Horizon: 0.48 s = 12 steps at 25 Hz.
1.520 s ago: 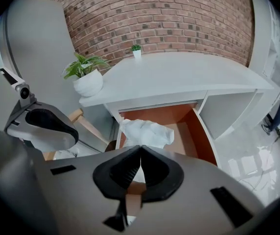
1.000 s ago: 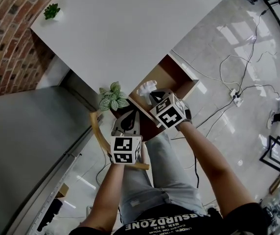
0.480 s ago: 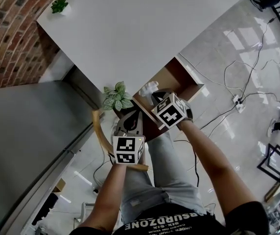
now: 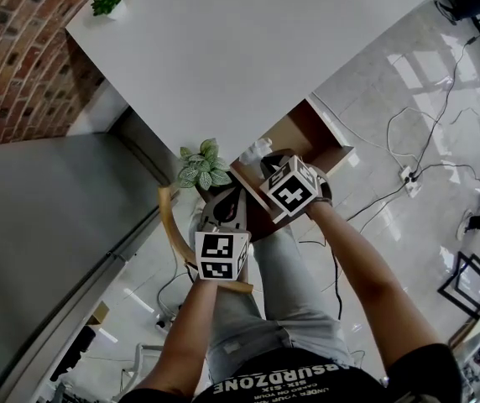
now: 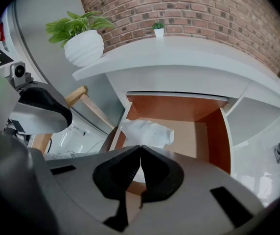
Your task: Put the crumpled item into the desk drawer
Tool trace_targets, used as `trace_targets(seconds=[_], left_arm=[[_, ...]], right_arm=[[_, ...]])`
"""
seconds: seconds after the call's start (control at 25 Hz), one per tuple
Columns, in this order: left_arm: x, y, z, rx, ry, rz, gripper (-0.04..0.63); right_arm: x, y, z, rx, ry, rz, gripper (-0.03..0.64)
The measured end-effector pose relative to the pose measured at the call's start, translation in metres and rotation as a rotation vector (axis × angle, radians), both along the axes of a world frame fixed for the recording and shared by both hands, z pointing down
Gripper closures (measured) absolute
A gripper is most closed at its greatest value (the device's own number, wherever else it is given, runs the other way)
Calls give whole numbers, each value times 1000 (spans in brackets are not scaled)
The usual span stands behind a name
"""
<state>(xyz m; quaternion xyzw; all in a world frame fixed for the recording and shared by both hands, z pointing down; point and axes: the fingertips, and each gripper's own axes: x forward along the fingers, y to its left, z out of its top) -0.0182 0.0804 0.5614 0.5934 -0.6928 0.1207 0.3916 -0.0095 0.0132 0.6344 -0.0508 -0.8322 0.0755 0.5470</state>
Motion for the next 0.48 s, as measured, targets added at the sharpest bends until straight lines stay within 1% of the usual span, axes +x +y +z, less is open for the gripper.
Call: trace_targets(seconds=[0.48], left_arm=[[-4,0,5,-3,-1,-14,591]], right_arm=[[-2,1,24,-25,41,-22,617]])
